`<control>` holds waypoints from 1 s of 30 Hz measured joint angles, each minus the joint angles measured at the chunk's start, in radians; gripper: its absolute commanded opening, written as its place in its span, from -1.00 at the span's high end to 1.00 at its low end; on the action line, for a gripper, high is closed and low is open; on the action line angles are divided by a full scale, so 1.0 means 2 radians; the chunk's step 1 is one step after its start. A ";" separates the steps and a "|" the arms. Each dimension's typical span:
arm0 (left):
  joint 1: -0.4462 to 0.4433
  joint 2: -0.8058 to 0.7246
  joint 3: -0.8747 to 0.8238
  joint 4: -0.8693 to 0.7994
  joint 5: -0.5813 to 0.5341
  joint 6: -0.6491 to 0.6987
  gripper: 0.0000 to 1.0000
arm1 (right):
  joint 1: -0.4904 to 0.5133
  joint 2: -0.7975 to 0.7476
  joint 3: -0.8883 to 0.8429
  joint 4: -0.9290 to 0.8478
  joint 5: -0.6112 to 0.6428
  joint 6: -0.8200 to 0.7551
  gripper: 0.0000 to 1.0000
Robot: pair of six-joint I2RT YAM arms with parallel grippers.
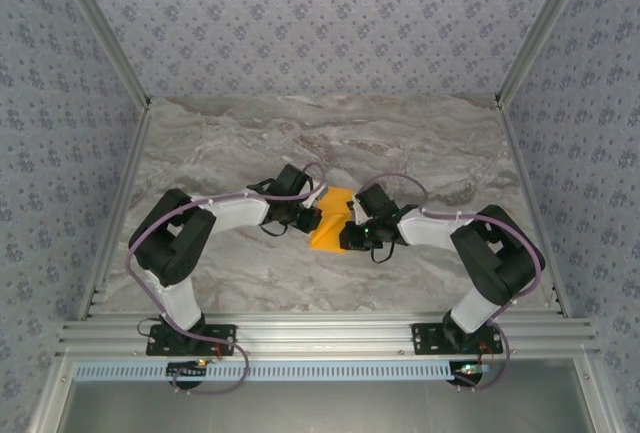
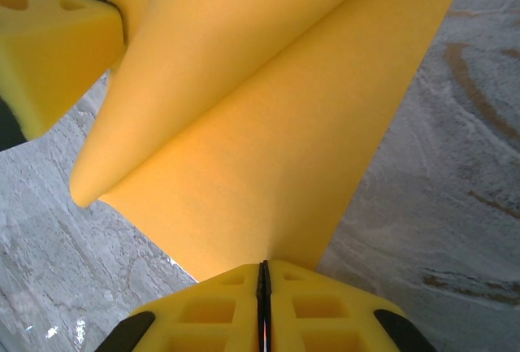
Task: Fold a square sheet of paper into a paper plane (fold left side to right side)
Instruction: Fold the triangle a second time at the center of the table.
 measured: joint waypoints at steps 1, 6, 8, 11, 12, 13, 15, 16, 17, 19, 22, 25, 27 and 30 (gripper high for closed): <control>0.000 0.002 0.001 0.000 -0.001 0.000 1.00 | 0.000 0.000 0.000 0.000 0.000 0.000 0.82; 0.000 0.005 0.006 -0.001 -0.003 0.002 1.00 | 0.000 0.000 0.000 -0.001 0.000 0.000 0.81; 0.000 0.009 0.012 -0.001 -0.003 0.004 1.00 | 0.000 0.000 0.000 -0.001 0.000 0.000 0.81; 0.000 0.010 0.014 -0.002 -0.004 0.004 1.00 | 0.000 0.000 0.000 -0.001 0.000 0.000 0.82; 0.000 0.010 0.014 -0.002 -0.004 0.004 1.00 | 0.001 0.000 0.001 -0.001 0.000 0.000 0.81; 0.000 0.010 0.014 -0.002 -0.005 0.004 1.00 | 0.001 0.000 0.001 -0.001 0.000 0.000 0.81; 0.000 0.010 0.014 -0.003 -0.007 0.004 1.00 | 0.001 0.000 0.001 -0.002 0.000 0.000 0.82; 0.000 0.010 0.014 -0.003 -0.007 0.004 1.00 | 0.001 0.000 0.001 -0.002 0.000 0.000 0.81; 0.000 0.011 0.014 -0.003 -0.008 0.005 1.00 | 0.001 0.000 0.001 -0.002 0.000 -0.001 0.82; 0.000 0.012 0.014 -0.003 -0.009 0.006 1.00 | 0.001 0.000 0.001 -0.002 0.000 -0.001 0.81; 0.000 0.013 0.014 -0.003 -0.011 0.006 1.00 | 0.001 0.000 0.001 -0.003 0.000 -0.001 0.81; 0.000 0.013 0.014 -0.003 -0.011 0.007 1.00 | 0.001 0.001 0.002 -0.003 0.000 -0.002 0.81; 0.000 0.013 0.014 -0.003 -0.011 0.007 1.00 | 0.001 0.001 0.002 -0.004 0.000 -0.002 0.82; 0.000 0.013 0.013 -0.003 -0.010 0.007 1.00 | 0.001 0.002 0.003 -0.005 0.000 -0.002 0.81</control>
